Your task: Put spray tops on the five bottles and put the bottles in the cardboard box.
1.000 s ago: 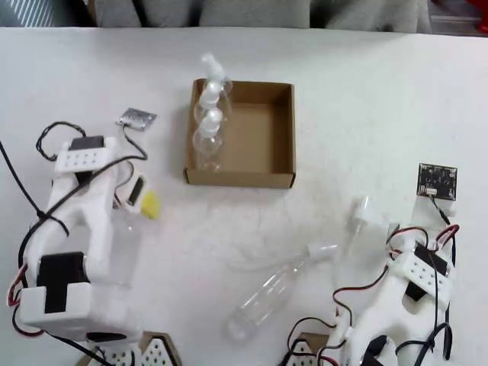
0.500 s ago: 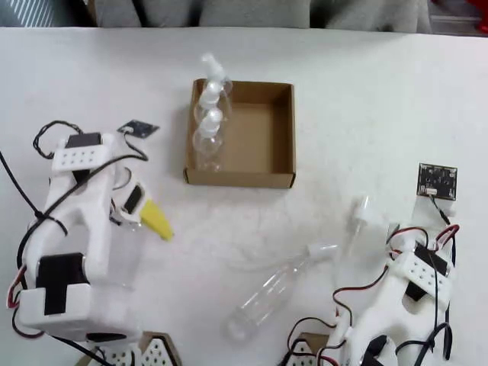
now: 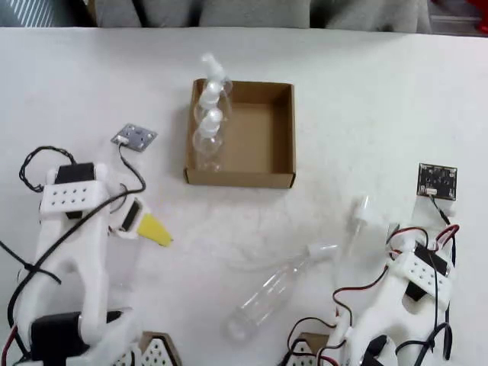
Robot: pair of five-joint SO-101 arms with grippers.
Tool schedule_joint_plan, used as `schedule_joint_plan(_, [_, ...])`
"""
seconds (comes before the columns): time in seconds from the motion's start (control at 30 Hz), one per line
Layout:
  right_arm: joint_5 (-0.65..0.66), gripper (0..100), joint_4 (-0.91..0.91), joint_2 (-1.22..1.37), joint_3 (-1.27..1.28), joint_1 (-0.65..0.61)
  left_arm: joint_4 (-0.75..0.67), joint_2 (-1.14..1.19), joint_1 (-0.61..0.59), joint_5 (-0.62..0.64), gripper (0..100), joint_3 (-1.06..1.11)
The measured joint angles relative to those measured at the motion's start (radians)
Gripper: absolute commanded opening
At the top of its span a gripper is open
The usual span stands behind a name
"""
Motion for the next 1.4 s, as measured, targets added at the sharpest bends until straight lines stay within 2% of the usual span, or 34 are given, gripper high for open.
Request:
schedule_joint_plan(0.23, [0.0, 17.0, 0.0, 0.0, 0.0, 0.0, -0.107, 0.146, -0.032, 0.0, 40, 0.0])
schedule_joint_plan(0.43, [0.0, 17.0, 0.0, 0.0, 0.0, 0.0, -0.137, 0.236, -0.032, 0.0, 39, 0.0])
schedule_joint_plan(0.67, [0.0, 17.0, 0.0, 0.0, 0.0, 0.0, -0.262, 0.276, -0.032, -0.003, 24, 0.057])
schedule_joint_plan(0.77, [0.0, 17.0, 0.0, 0.0, 0.0, 0.0, -0.281, 0.276, -0.028, -0.051, 17, 0.06])
schedule_joint_plan(0.9, [0.0, 17.0, 0.0, 0.0, 0.0, 0.0, -0.282, 0.275, -0.017, -0.097, 2, 0.063])
schedule_joint_plan(1.1, [0.0, 17.0, 0.0, 0.0, 0.0, 0.0, -0.216, 0.275, -0.017, -0.101, 2, 0.038])
schedule_joint_plan(1.2, [0.0, 17.0, 0.0, 0.0, 0.0, 0.0, -0.149, 0.255, -0.018, 0.017, 2, -0.003])
schedule_joint_plan(1.3, [-0.002, 17.0, 0.0, 0.0, 0.0, 0.0, -0.146, 0.21, -0.018, 0.229, 2, -0.037])
schedule_joint_plan(1.4, [-0.002, 17.0, 0.0, 0.0, 0.0, -0.009, -0.199, 0.17, -0.018, 0.462, 2, -0.04])
